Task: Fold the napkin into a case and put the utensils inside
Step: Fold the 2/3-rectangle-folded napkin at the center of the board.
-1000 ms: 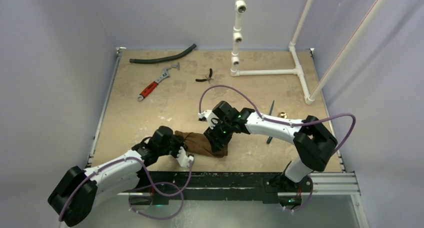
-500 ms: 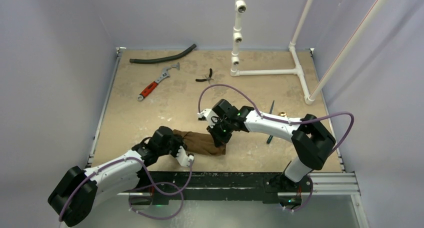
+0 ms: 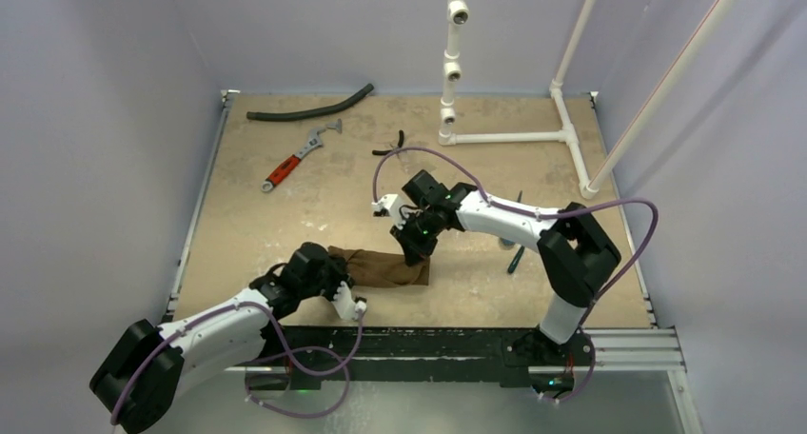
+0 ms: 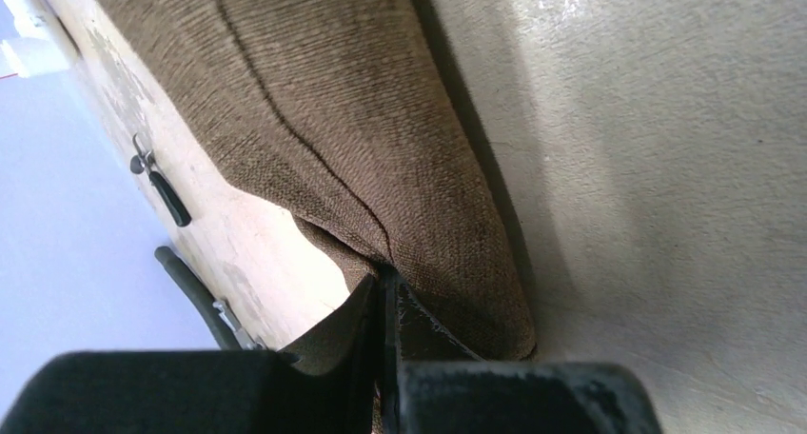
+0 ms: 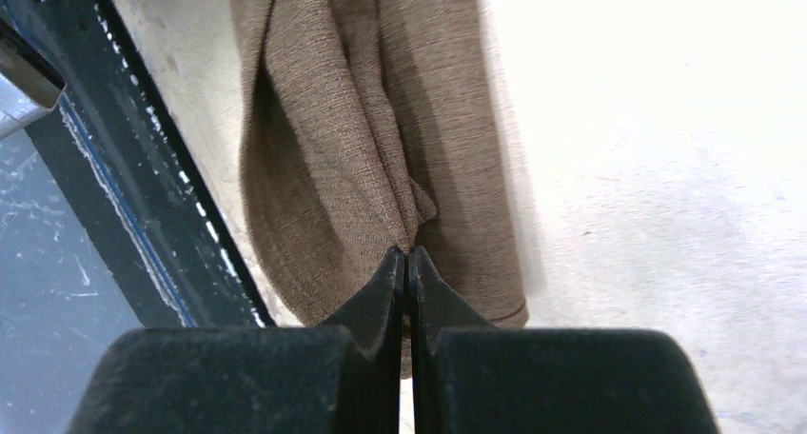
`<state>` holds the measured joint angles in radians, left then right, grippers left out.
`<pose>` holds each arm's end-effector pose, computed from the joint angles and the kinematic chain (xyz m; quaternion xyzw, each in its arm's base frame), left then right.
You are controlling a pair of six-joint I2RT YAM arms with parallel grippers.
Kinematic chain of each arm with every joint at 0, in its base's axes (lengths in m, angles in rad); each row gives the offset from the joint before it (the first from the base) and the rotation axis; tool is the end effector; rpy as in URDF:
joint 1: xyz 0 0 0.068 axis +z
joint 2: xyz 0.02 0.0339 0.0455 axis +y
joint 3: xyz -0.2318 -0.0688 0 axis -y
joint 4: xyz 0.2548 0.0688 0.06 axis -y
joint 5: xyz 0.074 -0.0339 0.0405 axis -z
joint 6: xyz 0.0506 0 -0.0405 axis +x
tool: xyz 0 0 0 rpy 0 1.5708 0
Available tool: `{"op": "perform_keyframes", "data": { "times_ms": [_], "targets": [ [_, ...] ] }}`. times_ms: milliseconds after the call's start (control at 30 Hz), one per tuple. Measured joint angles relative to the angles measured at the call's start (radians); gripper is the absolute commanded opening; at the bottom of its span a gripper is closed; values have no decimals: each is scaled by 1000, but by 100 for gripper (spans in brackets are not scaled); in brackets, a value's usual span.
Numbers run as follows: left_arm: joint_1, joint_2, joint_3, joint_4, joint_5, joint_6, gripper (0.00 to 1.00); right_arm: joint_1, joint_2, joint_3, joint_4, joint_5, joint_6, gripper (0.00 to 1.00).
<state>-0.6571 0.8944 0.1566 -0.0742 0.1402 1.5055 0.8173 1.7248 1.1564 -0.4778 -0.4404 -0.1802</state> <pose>0.1455 -0.1212 0.0772 0.8300 0.4128 0.0928 0.3635 0.2323 0.2792 0.1523 -0.5006 0.8006 0.2796 0.1742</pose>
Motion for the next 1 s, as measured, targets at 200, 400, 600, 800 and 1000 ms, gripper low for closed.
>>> {"op": "perform_keyframes", "data": {
  "times_ms": [200, 400, 600, 800, 1000],
  "targets": [
    [0, 3, 9, -7, 1, -16, 0, -61, 88, 56, 13, -47, -48, 0],
    [0, 51, 79, -60, -3, -146, 22, -103, 190, 59, 27, -96, -64, 0],
    [0, 2, 114, -121, 1, -248, 46, -125, 201, 61, 40, -137, -64, 0],
    [14, -76, 203, -326, 89, -274, 48, -130, 201, 61, 45, -143, -64, 0],
    [16, -45, 266, -447, 161, -264, 48, -134, 198, 52, 66, -146, -62, 0]
  ]
}}
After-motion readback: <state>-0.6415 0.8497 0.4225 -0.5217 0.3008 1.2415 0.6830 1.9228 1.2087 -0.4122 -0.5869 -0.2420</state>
